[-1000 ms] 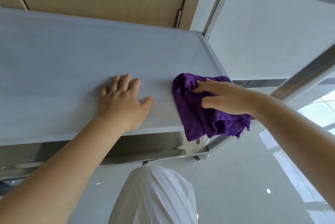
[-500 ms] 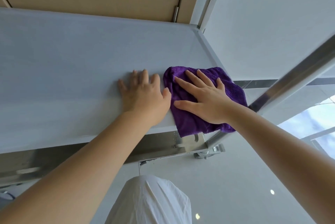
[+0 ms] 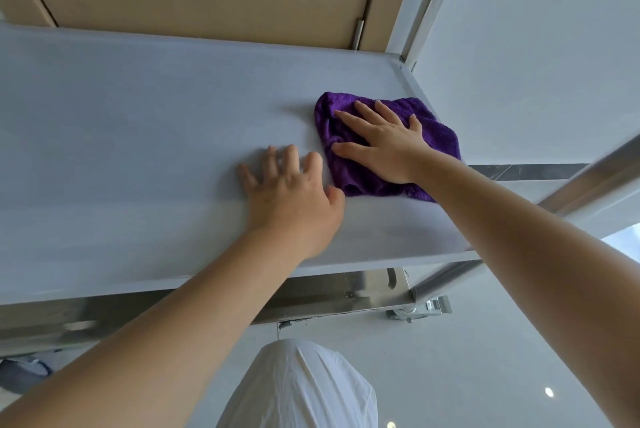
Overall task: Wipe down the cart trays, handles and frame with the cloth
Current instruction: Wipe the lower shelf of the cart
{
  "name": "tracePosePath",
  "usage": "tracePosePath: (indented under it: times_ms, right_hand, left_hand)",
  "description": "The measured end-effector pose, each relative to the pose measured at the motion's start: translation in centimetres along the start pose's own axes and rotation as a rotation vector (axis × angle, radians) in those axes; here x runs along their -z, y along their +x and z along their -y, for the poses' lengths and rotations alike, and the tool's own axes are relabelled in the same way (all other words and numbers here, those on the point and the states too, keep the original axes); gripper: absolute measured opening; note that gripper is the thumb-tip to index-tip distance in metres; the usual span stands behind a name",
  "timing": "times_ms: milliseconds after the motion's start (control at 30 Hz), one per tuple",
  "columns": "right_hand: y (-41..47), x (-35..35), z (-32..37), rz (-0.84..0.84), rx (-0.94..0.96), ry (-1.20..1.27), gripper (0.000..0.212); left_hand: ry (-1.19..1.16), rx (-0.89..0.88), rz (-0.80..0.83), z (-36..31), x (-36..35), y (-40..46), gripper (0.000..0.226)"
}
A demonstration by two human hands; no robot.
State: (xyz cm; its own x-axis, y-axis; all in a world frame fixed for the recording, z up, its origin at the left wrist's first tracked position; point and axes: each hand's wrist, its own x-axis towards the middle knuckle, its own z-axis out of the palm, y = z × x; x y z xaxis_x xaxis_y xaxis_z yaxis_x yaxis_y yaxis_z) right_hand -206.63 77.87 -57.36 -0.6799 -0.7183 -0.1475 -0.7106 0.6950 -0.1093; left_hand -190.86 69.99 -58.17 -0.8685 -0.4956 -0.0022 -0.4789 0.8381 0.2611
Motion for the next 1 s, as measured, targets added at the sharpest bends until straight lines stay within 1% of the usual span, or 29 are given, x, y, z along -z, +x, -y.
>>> tracePosePath:
  times_ms: [367,533,667,900,1000]
  right_hand:
    - [8.2,1.6,-1.3,-0.02,-0.07,0.004,0.064]
    - [10.3,1.9,-1.0,-0.076,-0.136,0.041,0.065]
    - [11.5,1.7,-0.8,-0.107,-0.242,0.059,0.07]
    - [12.9,1.9,-1.2,-0.155,-0.467,0.158,0.076]
    - [13.2,2.2,-1.5,-0.146,-0.511,0.183,0.079]
  left_hand:
    - [0.001,0.001,-0.028,-0.2,-0.3,0.3,0.036]
    - [0.01,0.001,-0.034,0.2,-0.2,0.7,0.038]
    - [0.04,0.008,-0.044,0.4,-0.5,0.9,0.047]
    - [0.069,0.01,-0.032,0.3,-0.8,1.6,0.054]
    - [0.069,0.007,-0.039,0.3,-0.8,1.6,0.055]
